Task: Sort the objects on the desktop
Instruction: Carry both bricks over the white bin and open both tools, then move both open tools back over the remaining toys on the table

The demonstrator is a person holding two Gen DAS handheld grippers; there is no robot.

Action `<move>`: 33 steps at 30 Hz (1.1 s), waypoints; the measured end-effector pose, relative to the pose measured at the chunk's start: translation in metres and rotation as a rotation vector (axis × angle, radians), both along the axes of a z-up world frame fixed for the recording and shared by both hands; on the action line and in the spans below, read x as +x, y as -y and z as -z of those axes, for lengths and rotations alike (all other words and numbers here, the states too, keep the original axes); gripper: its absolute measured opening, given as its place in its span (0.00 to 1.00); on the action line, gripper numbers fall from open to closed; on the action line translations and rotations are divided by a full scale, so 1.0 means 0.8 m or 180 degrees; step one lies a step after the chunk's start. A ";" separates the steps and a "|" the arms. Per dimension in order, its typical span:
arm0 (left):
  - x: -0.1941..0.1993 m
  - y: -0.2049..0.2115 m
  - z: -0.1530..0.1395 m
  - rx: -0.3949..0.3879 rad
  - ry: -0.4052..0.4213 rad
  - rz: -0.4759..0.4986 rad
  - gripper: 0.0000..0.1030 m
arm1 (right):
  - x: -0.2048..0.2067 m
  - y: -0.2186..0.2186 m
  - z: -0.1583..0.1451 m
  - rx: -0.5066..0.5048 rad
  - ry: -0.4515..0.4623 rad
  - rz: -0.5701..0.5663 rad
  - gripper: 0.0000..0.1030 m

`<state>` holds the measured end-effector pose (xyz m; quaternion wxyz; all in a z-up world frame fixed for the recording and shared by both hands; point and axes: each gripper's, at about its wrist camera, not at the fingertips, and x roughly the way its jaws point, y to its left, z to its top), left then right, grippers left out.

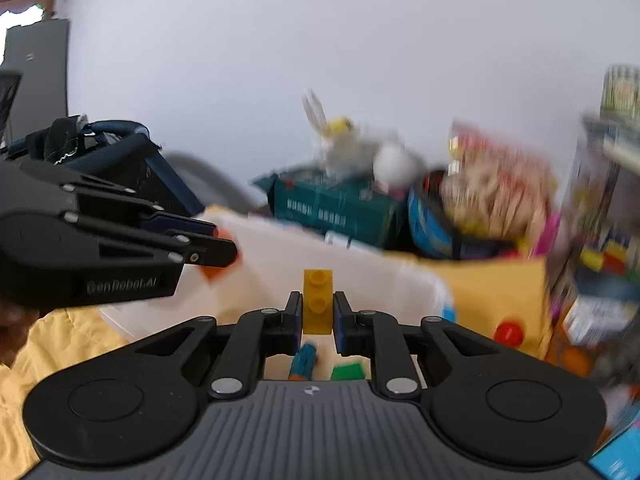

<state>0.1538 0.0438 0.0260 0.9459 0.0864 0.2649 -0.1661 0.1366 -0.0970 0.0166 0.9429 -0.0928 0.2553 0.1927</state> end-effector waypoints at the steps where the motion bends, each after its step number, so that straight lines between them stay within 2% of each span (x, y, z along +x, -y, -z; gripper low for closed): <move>1: -0.001 -0.001 0.001 0.0020 -0.0009 -0.0021 0.40 | 0.005 0.001 0.006 -0.0013 -0.0092 0.0017 0.21; 3: -0.008 -0.006 -0.001 -0.0034 -0.0008 -0.0070 0.40 | 0.004 0.002 0.011 -0.0042 -0.0149 0.0068 0.30; 5: -0.022 -0.017 -0.009 -0.0222 0.0019 -0.0092 0.42 | 0.001 0.005 0.008 -0.0003 -0.0126 0.0063 0.30; 6: -0.030 -0.022 -0.012 -0.0318 0.0027 -0.0125 0.44 | -0.004 0.006 0.004 0.0049 -0.0096 0.0019 0.30; 8: -0.055 -0.033 -0.016 -0.0512 0.0048 -0.0181 0.58 | -0.017 0.008 -0.004 0.0100 -0.0022 -0.0025 0.30; 10: -0.084 -0.040 -0.012 -0.0621 0.0022 -0.0120 0.63 | -0.033 0.010 -0.012 0.0194 0.0010 -0.0065 0.31; 11: -0.097 -0.041 -0.006 -0.0635 -0.0046 -0.0066 0.63 | -0.038 0.011 -0.014 0.0260 -0.0015 -0.0090 0.36; 12: -0.108 -0.040 0.001 -0.0626 -0.0133 -0.0029 0.63 | -0.046 0.012 -0.014 0.0326 -0.0061 -0.0128 0.42; 14: -0.132 -0.037 0.021 -0.0564 -0.0313 -0.0018 0.63 | -0.062 0.013 -0.008 0.0361 -0.0134 -0.0211 0.45; 18: -0.167 -0.029 0.068 -0.0498 -0.0651 -0.0085 0.63 | -0.091 0.008 0.025 0.0229 -0.0423 -0.0355 0.46; 20: -0.172 -0.031 0.092 -0.0608 -0.0986 -0.0154 0.63 | -0.103 0.005 0.043 0.0190 -0.0592 -0.0404 0.46; 22: -0.178 -0.035 0.106 -0.0696 -0.1139 -0.0198 0.63 | -0.117 0.001 0.062 0.0112 -0.0730 -0.0467 0.46; 24: -0.184 -0.032 0.113 -0.0592 -0.1186 -0.0197 0.63 | -0.131 -0.003 0.073 0.0044 -0.0794 -0.0523 0.45; 27: -0.199 -0.030 0.114 -0.0471 -0.1085 -0.0221 0.63 | -0.142 -0.004 0.081 0.0090 -0.0922 -0.0587 0.45; 30: -0.204 -0.027 0.119 -0.0412 -0.1098 -0.0219 0.63 | -0.152 -0.003 0.080 0.0037 -0.0855 -0.0628 0.48; 33: -0.203 -0.018 0.125 -0.0242 -0.1151 -0.0258 0.63 | -0.153 -0.005 0.086 -0.0083 -0.0855 -0.0627 0.49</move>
